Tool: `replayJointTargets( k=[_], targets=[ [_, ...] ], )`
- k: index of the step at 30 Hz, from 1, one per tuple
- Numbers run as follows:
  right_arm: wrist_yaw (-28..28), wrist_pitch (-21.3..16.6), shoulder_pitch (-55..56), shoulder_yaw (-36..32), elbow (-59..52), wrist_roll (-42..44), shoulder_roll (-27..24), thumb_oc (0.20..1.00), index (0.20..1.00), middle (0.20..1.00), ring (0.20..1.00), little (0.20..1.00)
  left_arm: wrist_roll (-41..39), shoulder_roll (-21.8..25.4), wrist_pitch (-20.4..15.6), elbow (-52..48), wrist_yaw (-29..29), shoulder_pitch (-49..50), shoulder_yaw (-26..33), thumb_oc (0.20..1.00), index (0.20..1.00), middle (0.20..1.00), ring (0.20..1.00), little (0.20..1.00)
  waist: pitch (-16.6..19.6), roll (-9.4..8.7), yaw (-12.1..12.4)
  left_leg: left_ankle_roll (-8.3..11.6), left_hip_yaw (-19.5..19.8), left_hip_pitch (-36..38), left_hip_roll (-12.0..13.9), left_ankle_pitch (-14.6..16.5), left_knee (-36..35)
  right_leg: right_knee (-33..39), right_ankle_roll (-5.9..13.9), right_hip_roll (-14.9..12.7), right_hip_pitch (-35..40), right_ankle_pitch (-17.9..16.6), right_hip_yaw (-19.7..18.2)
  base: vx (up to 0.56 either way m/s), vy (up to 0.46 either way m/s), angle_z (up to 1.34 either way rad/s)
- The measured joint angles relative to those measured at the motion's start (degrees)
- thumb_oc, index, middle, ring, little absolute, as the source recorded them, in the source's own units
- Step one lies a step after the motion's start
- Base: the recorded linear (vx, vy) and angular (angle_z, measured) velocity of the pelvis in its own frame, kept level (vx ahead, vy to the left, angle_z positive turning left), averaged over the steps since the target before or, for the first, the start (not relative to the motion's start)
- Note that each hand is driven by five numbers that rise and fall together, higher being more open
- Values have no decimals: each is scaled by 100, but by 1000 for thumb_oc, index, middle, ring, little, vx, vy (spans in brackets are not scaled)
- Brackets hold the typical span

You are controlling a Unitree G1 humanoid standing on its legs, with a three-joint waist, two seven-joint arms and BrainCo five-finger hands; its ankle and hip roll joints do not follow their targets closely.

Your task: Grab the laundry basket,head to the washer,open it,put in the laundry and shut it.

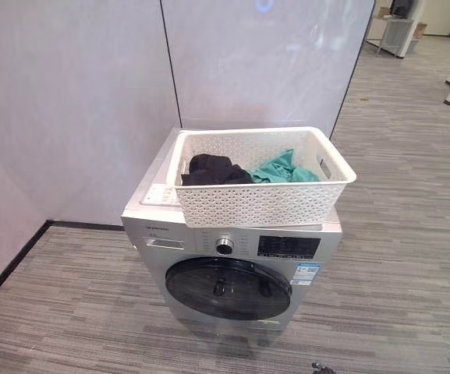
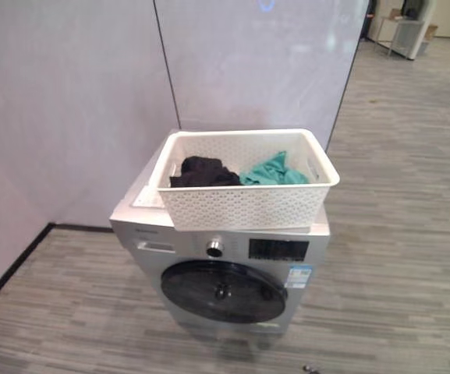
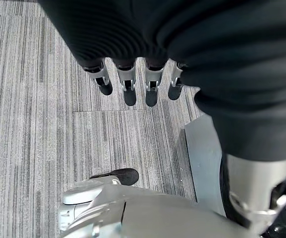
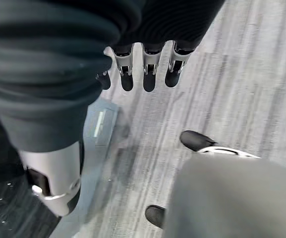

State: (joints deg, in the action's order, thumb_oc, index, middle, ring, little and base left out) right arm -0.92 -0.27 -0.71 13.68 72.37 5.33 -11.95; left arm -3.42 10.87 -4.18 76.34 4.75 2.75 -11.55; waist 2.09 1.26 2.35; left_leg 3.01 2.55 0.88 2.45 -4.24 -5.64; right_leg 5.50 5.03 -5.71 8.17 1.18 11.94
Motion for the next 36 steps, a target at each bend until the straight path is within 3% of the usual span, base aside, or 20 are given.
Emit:
replayJointTargets(
  k=[16, 29, 33, 36],
  targets=[
    [-157, -123, -103, -1, -535, 295, -167, 1000, 1000, 1000, 1000, 1000, -8, 14, -45, -3, 16, 14, 12, 1000, 1000, 1000, 1000, 1000, -72, -60, 3, -12, 51, -1, -11, -3, 0, 0, 5, -1, 54, 21, 84, 2, -3, 2],
    [-401, -134, -538, 5, -2196, 88, -829, 1000, 1000, 1000, 1000, 1000, -50, 25, -62, -330, 66, 147, 176, 1000, 1000, 1000, 1000, 1000, -239, -55, 15, 13, 145, 1, 0, -23, 3, 1, 4, 28, 82, 32, 133, 2, -32, 2],
    [-419, -132, -1370, 339, -1624, 59, -984, 1000, 1000, 1000, 1000, 1000, -95, 25, -90, -338, 78, 116, 129, 1000, 1000, 1000, 1000, 1000, -316, -11, 199, 108, 195, -72, 82, -92, 29, 2, -1, 152, 34, 29, 145, -47, -95, 5],
    [-422, -142, -1836, 566, -1153, 40, -1056, 1000, 1000, 1000, 1000, 1000, -120, 0, -129, -479, 79, 67, 112, 1000, 1000, 1000, 1000, 1000, -465, 101, 433, 236, 441, -242, 171, -180, 29, 2, -63, 290, -26, 35, 384, -41, -49, 35]
  ],
)
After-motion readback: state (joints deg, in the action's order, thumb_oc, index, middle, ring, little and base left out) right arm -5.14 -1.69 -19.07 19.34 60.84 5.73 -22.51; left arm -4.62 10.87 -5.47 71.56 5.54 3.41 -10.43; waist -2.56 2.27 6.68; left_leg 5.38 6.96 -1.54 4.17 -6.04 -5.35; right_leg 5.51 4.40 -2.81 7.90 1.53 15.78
